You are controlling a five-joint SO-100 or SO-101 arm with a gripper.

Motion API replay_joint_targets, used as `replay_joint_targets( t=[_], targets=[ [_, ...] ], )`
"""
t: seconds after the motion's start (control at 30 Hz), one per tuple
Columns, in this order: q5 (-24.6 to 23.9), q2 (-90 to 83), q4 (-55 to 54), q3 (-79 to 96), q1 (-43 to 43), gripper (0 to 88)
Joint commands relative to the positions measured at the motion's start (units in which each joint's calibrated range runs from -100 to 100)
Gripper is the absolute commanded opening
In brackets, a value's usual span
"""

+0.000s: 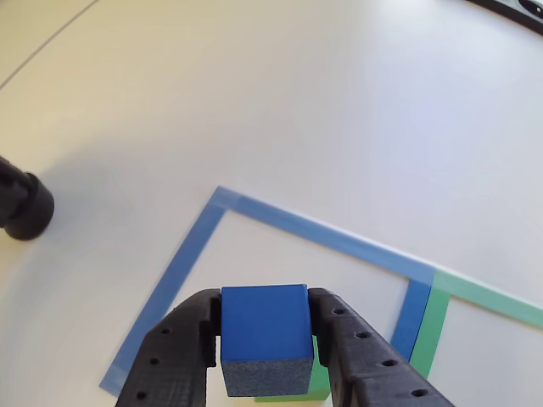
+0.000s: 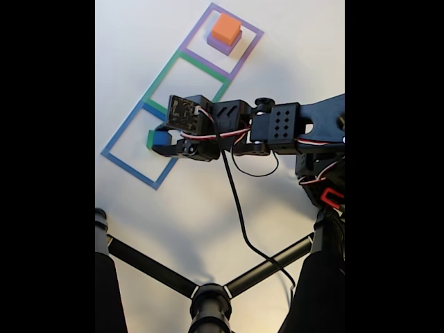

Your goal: Tower of hanoi

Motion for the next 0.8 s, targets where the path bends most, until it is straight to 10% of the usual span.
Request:
replay_joint_targets(
  t=[0.0,0.77],
  targets=[
    [0.4,2.1,-8.3,0.1,1.3,2.0],
    [0.4,21.8,-32.5,2.1,5.1,2.4]
  ],
)
